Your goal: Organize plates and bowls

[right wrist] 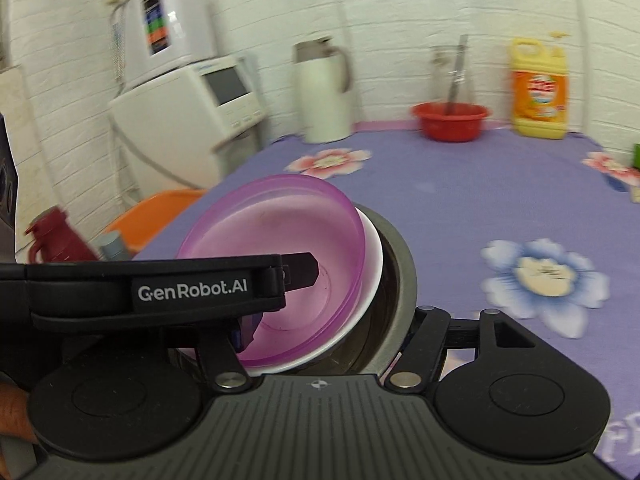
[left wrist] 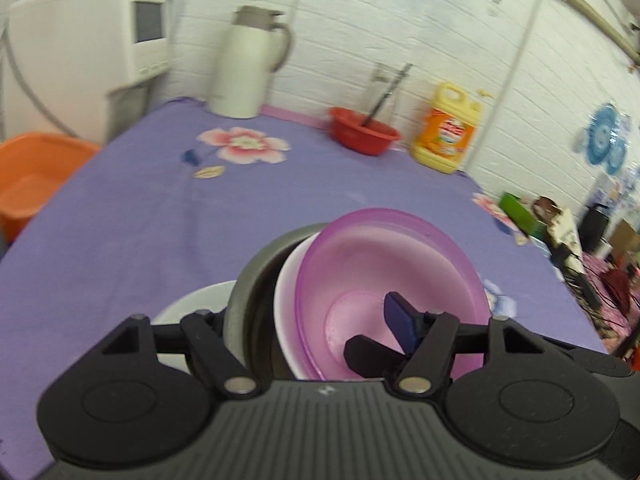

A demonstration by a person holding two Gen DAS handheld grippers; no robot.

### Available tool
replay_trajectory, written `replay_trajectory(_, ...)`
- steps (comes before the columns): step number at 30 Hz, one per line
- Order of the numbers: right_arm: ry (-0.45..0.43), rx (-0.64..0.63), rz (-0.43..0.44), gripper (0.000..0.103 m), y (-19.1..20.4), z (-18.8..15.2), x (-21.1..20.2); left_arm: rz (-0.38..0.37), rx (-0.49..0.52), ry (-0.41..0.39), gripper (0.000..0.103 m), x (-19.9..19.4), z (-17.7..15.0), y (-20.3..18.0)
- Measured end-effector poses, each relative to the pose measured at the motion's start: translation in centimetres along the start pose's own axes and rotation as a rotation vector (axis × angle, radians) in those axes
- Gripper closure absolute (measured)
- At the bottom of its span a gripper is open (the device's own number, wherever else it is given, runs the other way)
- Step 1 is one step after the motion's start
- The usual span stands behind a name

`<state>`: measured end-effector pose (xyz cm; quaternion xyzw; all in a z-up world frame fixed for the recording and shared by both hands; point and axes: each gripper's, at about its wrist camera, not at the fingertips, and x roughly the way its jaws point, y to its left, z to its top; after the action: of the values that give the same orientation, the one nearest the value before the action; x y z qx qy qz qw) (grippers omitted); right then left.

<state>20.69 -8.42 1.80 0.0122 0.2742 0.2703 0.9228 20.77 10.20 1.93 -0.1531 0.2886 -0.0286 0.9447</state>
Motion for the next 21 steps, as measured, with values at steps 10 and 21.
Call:
replay_trajectory(10, 0.098, -0.004, 0.035, 0.0, 2.3, -1.2, 3.5, -0.005, -0.047, 0.054, 0.036, 1.5, -1.1, 3.8)
replay_trajectory(21, 0.012, -0.051, -0.015, 0.0, 2.7, -1.2, 2.8, -0.084, -0.125, 0.046, 0.01, 1.1, -0.5, 4.4)
